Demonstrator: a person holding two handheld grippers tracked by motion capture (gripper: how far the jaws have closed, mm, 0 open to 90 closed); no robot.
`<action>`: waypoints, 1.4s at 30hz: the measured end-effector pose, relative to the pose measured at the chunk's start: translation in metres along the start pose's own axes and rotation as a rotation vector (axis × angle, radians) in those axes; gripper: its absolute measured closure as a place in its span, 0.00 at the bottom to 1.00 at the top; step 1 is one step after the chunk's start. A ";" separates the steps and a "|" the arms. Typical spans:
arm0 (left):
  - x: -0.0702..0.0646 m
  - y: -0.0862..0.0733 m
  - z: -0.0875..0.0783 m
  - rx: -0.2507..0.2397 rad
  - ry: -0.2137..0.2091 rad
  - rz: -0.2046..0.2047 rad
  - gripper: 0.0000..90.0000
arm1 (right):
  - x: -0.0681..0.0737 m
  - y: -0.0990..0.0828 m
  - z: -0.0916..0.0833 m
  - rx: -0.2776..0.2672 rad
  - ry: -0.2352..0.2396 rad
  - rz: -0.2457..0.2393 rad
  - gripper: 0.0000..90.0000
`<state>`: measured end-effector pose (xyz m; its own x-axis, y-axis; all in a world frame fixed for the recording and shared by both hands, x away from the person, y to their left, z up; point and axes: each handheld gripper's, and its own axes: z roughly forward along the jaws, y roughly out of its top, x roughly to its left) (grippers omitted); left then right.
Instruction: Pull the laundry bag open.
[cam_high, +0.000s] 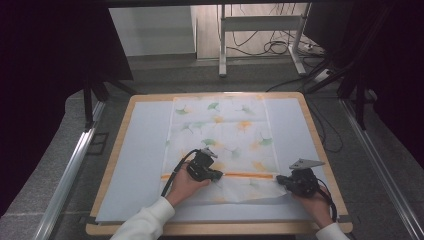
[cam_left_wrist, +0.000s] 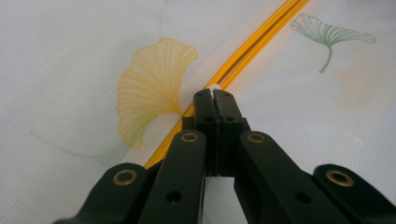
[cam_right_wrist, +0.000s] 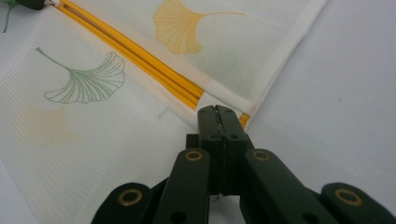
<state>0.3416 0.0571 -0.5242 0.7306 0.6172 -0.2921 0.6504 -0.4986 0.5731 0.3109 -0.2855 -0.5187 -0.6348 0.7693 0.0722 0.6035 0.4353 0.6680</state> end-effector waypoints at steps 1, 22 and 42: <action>0.001 -0.001 -0.001 0.000 0.001 -0.002 1.00 | 0.000 0.000 0.000 0.000 0.000 0.000 1.00; 0.013 -0.016 -0.015 -0.013 0.014 -0.035 1.00 | 0.000 0.000 0.000 -0.002 -0.001 -0.001 1.00; 0.024 -0.030 -0.027 -0.026 0.030 -0.059 1.00 | 0.000 0.000 0.000 -0.001 0.000 -0.002 1.00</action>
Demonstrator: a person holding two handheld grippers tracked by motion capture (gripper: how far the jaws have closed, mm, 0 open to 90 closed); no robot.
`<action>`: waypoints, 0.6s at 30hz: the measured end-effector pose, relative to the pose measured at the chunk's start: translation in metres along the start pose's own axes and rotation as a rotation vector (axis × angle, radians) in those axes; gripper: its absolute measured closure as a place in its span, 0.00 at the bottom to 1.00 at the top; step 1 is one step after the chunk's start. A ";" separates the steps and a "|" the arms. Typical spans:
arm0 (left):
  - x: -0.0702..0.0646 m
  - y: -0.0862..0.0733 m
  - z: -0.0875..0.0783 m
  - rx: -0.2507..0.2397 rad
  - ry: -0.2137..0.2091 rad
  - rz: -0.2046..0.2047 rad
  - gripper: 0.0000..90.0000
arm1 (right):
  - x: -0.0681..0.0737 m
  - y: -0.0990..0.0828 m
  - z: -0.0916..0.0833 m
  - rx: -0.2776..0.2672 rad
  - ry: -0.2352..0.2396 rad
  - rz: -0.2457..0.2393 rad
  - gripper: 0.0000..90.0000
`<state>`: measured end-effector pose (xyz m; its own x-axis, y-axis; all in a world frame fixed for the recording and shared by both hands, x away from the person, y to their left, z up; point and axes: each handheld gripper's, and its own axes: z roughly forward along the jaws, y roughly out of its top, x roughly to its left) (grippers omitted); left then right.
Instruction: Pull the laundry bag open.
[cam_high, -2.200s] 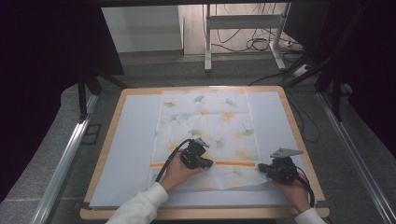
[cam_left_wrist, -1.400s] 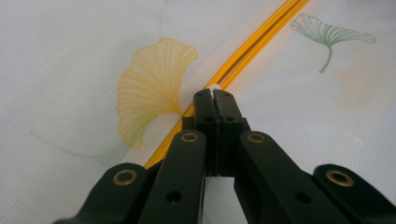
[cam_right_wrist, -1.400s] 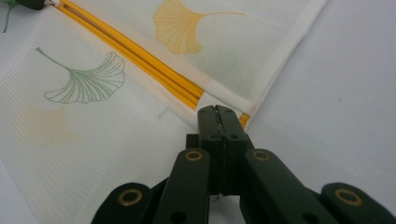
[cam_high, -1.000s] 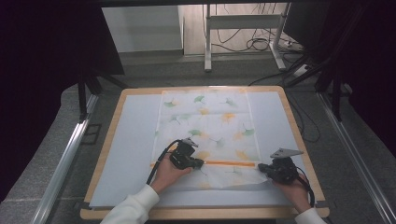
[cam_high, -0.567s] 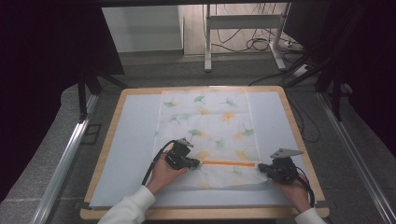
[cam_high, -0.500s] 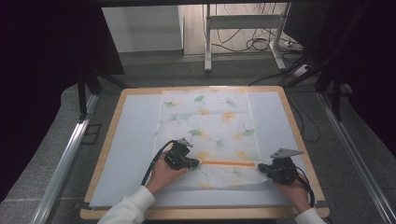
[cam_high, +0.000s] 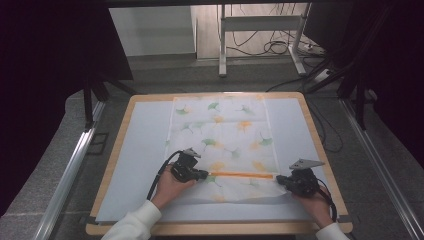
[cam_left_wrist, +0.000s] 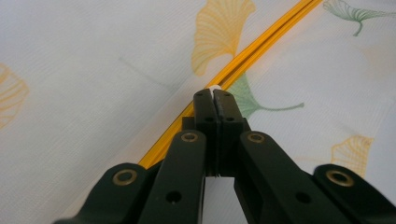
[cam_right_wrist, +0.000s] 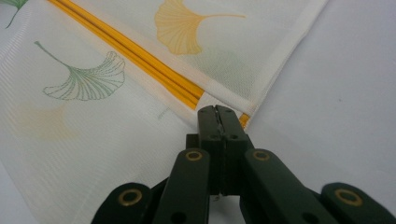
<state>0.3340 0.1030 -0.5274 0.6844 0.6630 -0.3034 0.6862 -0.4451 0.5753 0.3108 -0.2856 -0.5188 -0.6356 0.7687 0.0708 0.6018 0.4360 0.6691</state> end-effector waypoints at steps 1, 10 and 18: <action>0.001 -0.001 -0.001 -0.002 0.000 -0.002 1.00 | 0.000 0.000 0.000 -0.001 0.000 -0.001 1.00; 0.008 -0.008 -0.008 -0.010 0.007 -0.021 1.00 | 0.000 0.000 0.000 -0.003 -0.001 0.002 1.00; 0.014 -0.015 -0.015 -0.014 0.011 -0.037 1.00 | 0.000 0.000 0.000 -0.003 -0.001 0.002 1.00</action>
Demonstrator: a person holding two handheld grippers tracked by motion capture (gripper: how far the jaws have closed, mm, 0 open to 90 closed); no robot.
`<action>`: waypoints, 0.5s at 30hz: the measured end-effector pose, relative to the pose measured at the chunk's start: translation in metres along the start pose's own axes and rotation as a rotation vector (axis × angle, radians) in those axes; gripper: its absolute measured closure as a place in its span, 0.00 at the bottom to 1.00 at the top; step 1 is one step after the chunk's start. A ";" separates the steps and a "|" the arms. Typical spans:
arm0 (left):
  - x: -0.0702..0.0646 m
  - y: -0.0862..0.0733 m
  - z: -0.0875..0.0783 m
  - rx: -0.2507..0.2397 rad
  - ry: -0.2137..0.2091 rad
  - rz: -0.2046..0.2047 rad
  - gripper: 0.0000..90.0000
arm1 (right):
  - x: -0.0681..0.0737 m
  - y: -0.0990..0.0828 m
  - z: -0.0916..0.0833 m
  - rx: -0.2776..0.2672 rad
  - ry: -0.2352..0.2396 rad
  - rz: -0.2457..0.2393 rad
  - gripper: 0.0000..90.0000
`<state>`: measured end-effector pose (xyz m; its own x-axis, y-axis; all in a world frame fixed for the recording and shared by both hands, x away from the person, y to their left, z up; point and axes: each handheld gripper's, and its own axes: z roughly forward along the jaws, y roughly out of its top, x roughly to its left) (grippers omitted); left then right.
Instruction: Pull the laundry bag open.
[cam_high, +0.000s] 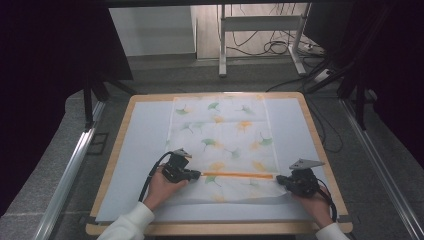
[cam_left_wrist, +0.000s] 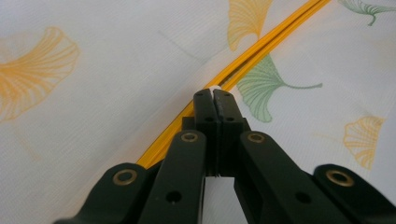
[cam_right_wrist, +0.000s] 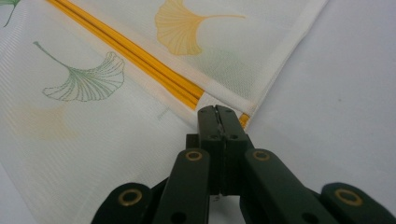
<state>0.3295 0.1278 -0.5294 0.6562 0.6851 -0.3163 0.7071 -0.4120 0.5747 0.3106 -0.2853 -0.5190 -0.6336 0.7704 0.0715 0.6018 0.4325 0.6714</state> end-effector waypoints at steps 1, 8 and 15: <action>0.001 -0.001 -0.001 -0.002 0.002 -0.003 1.00 | 0.000 0.000 0.000 0.000 -0.001 -0.001 1.00; 0.005 -0.006 -0.006 -0.005 0.005 -0.016 1.00 | 0.000 0.000 0.000 0.000 0.000 0.000 1.00; 0.008 -0.009 -0.009 -0.006 0.009 -0.023 1.00 | 0.000 0.000 0.000 -0.001 0.000 0.000 1.00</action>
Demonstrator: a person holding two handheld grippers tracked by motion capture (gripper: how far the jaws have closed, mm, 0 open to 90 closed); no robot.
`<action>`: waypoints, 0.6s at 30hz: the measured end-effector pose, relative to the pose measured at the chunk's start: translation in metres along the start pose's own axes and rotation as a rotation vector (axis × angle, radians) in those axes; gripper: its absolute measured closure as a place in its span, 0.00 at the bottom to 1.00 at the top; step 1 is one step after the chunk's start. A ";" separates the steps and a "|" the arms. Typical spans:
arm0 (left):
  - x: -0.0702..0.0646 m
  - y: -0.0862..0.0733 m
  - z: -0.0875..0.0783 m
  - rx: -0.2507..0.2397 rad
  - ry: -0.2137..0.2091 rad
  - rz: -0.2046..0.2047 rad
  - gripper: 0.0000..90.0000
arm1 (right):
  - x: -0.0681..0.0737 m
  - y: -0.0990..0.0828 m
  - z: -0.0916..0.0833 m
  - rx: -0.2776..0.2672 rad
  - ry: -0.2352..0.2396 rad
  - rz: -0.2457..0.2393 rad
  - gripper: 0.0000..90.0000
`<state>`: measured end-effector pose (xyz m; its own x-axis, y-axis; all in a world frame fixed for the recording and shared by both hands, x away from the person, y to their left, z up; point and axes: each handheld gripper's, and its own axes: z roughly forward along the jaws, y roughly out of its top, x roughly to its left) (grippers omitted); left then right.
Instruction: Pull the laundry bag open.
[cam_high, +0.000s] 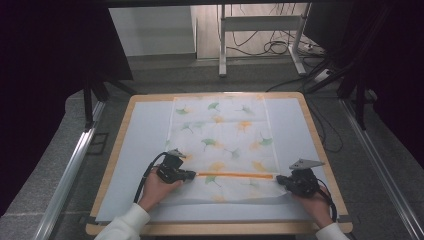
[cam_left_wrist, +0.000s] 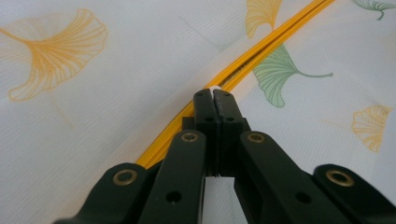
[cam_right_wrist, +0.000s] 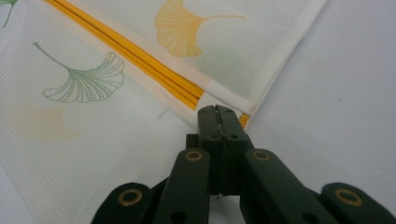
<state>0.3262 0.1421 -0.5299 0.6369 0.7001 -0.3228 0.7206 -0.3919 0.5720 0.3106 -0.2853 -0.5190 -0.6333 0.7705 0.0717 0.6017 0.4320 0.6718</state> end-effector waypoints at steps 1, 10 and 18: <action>0.001 -0.001 -0.001 -0.001 0.001 -0.003 1.00 | 0.000 0.000 0.000 0.000 0.000 0.000 1.00; 0.006 -0.007 -0.006 -0.011 0.007 -0.021 1.00 | 0.000 0.000 0.000 0.000 0.000 0.000 1.00; 0.012 -0.013 -0.012 -0.018 0.013 -0.040 1.00 | 0.000 0.000 0.000 0.002 0.000 -0.001 1.00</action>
<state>0.3215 0.1632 -0.5319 0.6041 0.7229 -0.3355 0.7403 -0.3531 0.5721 0.3106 -0.2856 -0.5188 -0.6338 0.7702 0.0714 0.6025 0.4337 0.6700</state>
